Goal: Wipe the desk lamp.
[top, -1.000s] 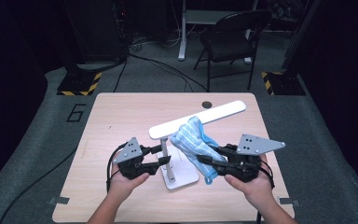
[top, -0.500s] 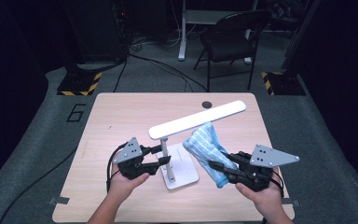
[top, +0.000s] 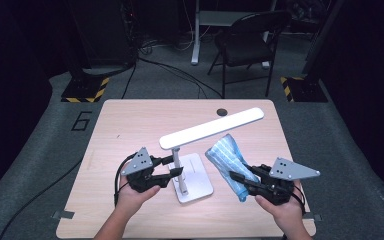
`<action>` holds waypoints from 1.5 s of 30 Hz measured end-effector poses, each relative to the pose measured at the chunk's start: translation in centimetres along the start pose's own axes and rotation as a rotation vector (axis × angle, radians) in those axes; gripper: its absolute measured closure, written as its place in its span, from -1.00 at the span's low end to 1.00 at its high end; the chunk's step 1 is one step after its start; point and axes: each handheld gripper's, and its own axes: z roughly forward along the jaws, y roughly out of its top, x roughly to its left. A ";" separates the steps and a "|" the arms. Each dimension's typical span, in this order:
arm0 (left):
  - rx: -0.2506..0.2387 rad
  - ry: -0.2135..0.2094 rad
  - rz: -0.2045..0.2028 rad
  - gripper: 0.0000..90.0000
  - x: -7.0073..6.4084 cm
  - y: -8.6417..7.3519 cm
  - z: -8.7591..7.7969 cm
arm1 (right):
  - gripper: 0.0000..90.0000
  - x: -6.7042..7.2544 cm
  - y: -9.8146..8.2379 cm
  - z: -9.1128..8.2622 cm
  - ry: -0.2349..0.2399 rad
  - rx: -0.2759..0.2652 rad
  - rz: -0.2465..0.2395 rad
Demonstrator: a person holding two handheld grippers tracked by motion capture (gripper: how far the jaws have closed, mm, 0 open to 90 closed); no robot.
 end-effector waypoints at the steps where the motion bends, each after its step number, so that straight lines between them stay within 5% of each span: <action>1: 0.000 0.000 0.000 0.16 0.0 0.0 0.0 | 0.48 0.0 0.0 0.0 0.000 0.000 0.000; 14: 0.000 0.002 0.001 0.16 0.0 0.0 0.0 | 0.47 -3.3 -3.9 1.7 -0.157 0.114 0.069; 27: 0.001 0.000 0.000 0.16 0.0 0.0 0.0 | 0.46 -6.6 -8.0 3.2 -0.247 0.239 0.166; 45: -0.001 0.002 -0.001 0.16 0.0 0.0 0.0 | 0.44 -8.8 -11.6 4.7 -0.359 0.378 0.238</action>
